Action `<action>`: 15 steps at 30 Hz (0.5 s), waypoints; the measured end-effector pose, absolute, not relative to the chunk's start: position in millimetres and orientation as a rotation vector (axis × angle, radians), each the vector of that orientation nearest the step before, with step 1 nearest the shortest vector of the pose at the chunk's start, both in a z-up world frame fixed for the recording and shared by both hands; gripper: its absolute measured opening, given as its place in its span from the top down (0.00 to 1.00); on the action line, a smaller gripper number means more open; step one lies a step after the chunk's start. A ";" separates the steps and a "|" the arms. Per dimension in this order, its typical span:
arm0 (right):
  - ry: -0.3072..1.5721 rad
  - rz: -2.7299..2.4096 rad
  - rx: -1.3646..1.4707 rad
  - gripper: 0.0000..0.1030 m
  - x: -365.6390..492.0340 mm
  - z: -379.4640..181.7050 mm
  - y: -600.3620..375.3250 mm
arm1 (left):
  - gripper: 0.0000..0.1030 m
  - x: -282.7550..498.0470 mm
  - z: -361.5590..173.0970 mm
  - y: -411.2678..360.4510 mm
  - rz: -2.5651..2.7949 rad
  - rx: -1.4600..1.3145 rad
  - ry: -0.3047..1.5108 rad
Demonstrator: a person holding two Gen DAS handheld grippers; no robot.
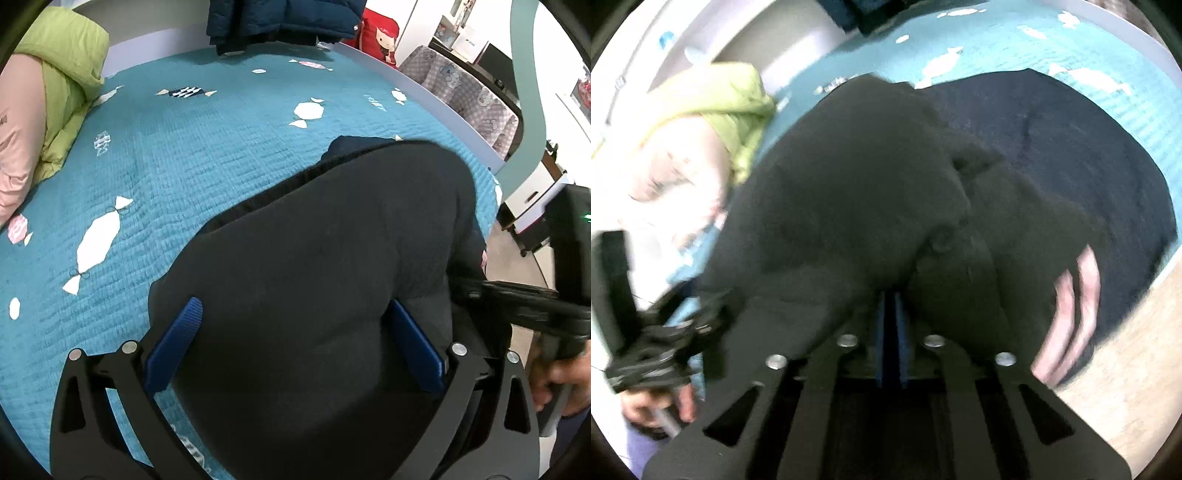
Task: Fold large clothes
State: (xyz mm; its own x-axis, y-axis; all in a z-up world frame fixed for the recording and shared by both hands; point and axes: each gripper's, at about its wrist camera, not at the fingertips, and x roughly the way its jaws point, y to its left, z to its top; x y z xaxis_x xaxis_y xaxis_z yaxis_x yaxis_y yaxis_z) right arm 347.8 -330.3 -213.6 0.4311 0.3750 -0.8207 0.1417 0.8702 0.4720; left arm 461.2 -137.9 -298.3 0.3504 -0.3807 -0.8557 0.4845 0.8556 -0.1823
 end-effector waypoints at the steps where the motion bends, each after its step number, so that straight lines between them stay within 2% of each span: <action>1: 1.118 0.159 0.533 0.50 338.8 -207.1 -330.8 | 0.04 458.0 -297.6 -136.7 -0.567 0.109 1.074; 3: 1.052 0.180 0.528 0.40 308.8 -186.5 -326.7 | 0.04 452.2 -296.3 -132.2 -0.580 0.111 1.071; 8: 0.955 0.061 0.485 0.40 265.1 -165.6 -334.7 | 0.04 442.8 -290.5 -126.2 -0.586 0.112 1.069; 12: 1.128 0.038 0.535 0.40 270.1 -218.6 -345.0 | 0.04 438.4 -277.6 -125.2 -0.592 0.117 1.082; 15: 1.184 -0.024 0.566 0.40 264.9 -257.7 -344.8 | 0.04 428.3 -242.4 -127.6 -0.664 0.040 1.022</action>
State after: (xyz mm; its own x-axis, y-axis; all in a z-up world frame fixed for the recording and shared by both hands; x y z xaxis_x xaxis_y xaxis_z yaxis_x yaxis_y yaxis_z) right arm 264.9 -344.8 -257.7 0.3942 0.2723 -0.8778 0.3072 0.8611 0.4051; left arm 428.3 -127.6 -242.4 0.3448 -0.4937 -0.7984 0.5294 0.8046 -0.2689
